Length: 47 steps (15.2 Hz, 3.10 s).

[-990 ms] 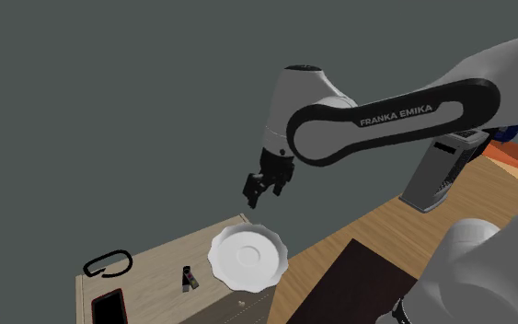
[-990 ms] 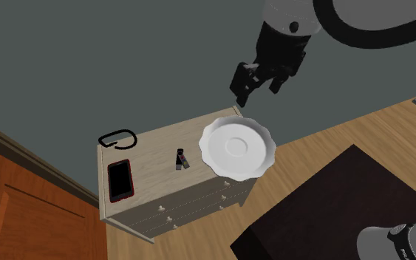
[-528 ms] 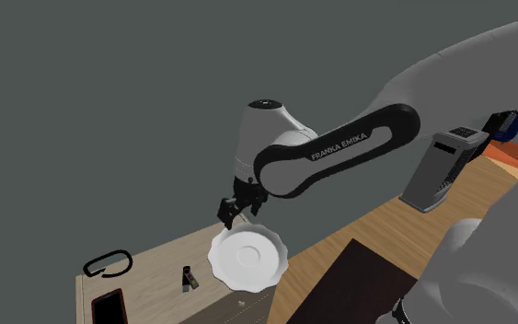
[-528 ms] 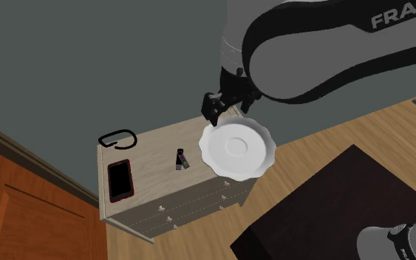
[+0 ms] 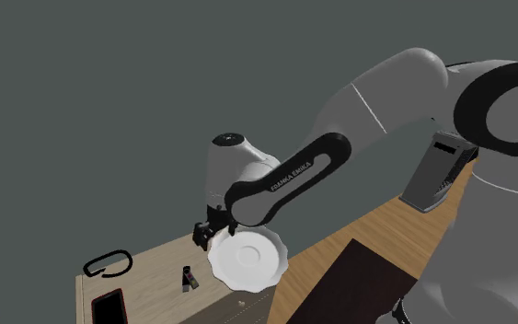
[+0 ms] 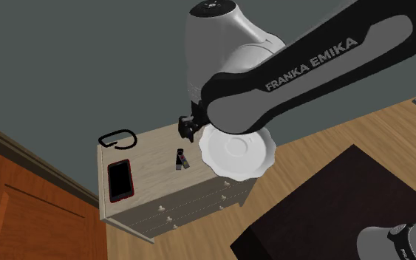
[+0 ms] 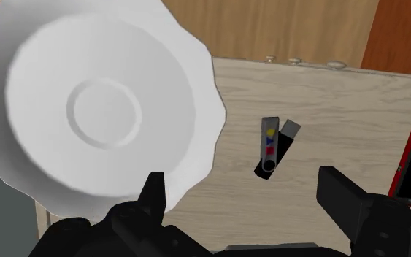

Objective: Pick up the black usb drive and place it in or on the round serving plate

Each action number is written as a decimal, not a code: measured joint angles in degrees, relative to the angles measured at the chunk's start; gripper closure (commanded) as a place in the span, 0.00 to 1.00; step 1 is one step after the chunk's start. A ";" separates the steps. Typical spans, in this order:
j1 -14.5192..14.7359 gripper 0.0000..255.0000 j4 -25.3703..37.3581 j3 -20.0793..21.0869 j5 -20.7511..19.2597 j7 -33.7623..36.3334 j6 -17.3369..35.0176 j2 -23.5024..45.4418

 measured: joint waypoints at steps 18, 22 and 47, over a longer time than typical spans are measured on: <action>10.60 0.00 24.07 -6.47 -10.44 11.39 4.64 32.17; 11.00 0.00 24.78 -6.91 -10.81 11.66 5.58 33.79; 9.86 1.00 22.71 -5.27 -9.39 10.86 1.98 28.14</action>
